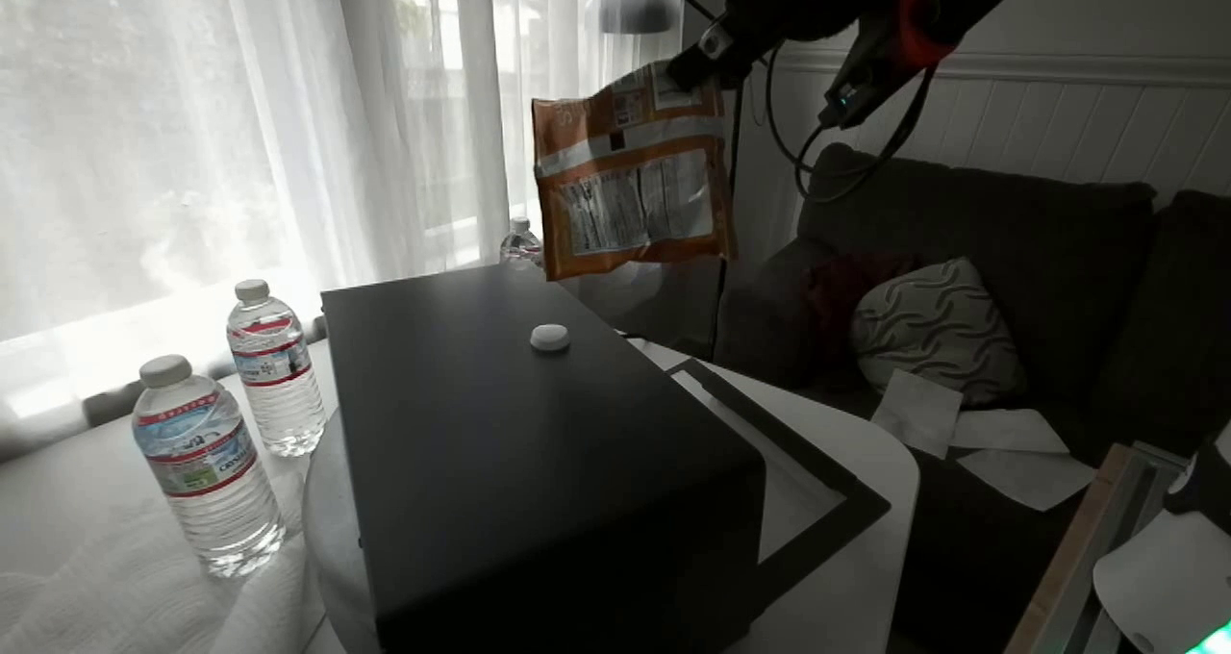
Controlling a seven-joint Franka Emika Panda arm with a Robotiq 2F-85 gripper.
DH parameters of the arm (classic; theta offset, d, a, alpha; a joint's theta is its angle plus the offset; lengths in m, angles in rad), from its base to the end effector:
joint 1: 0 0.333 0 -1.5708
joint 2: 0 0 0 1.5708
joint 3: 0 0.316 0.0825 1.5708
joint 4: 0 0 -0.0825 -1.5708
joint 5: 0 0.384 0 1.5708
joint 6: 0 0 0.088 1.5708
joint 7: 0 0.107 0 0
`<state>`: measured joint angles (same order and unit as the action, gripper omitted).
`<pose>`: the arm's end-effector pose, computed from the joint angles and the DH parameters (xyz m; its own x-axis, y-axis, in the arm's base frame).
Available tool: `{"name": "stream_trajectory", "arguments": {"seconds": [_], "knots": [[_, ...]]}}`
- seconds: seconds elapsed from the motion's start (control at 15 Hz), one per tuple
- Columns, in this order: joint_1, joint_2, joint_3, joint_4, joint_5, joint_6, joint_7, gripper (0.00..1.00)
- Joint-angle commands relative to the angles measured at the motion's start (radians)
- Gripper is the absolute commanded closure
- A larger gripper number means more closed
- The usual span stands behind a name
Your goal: Remove the packet from the open oven and place it on top of the oven.
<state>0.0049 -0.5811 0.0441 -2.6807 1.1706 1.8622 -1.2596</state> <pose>0.3495 0.0882 0.4340 0.6998 0.3347 0.6311 0.7140 -0.3564 -0.6027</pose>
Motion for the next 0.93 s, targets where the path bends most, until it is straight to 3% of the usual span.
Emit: {"name": "stream_trajectory", "arguments": {"seconds": [0.0,0.87], "knots": [[0.044,0.075,0.037,0.081,0.052,0.035,-0.003,1.0],[0.095,0.564,0.074,0.338,0.224,0.037,-0.065,1.0]]}}
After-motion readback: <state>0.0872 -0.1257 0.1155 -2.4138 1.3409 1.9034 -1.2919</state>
